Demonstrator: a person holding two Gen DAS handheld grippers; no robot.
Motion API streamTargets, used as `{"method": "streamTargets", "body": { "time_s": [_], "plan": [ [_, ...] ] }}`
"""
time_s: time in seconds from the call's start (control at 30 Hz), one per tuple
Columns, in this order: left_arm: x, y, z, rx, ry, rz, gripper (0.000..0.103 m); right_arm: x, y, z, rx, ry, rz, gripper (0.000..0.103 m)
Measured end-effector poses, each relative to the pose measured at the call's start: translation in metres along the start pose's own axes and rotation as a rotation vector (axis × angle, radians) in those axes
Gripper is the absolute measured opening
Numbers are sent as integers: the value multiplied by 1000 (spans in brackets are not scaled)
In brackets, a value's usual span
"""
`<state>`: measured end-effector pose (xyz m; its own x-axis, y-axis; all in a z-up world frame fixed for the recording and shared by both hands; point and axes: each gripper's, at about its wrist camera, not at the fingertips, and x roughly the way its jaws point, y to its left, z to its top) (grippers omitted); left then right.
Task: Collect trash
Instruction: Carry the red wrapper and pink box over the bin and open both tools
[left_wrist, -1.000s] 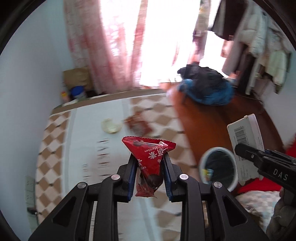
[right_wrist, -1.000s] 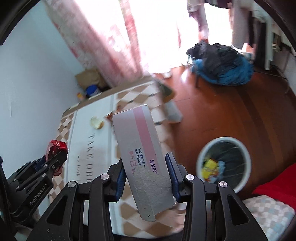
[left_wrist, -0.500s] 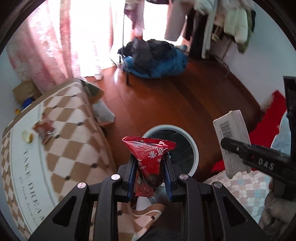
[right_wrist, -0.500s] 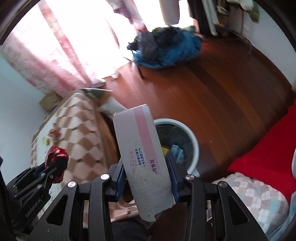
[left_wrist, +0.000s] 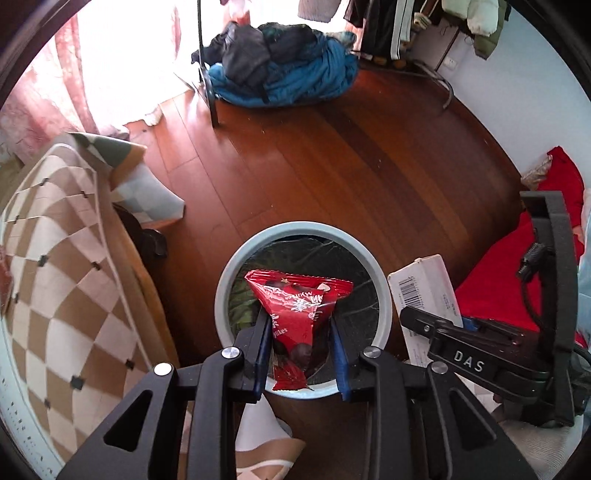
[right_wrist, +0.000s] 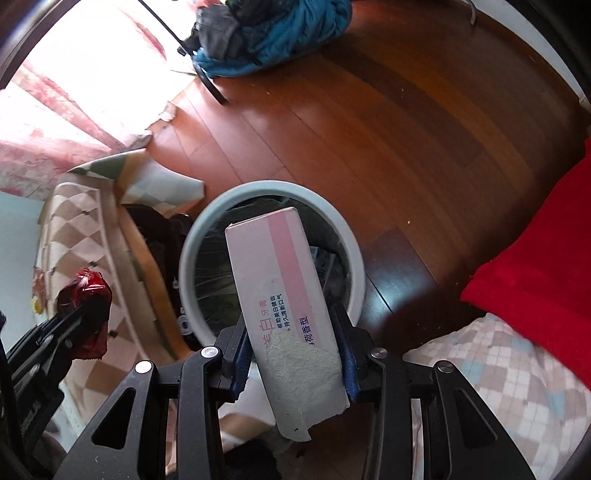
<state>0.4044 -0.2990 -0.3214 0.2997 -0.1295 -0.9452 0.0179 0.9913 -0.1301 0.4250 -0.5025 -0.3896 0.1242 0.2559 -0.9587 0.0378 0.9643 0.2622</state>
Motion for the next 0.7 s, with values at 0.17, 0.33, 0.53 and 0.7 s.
{"method": "streamTargets", "body": {
  "time_s": [0.17,0.33,0.53,0.7],
  "plan": [
    [18,1,6,-19,39,14,27,24,-3,14,2,27,3,42],
    [23,7,9,-28,46,47,44,35,-2,24,1,40,-12,55],
    [19,16,6,-36,37,92,79,27,-2,25,1,22,-45,69],
    [10,18,0,-33,32,124,96,9,3,16,-33,-7,-120,93]
  ]
}}
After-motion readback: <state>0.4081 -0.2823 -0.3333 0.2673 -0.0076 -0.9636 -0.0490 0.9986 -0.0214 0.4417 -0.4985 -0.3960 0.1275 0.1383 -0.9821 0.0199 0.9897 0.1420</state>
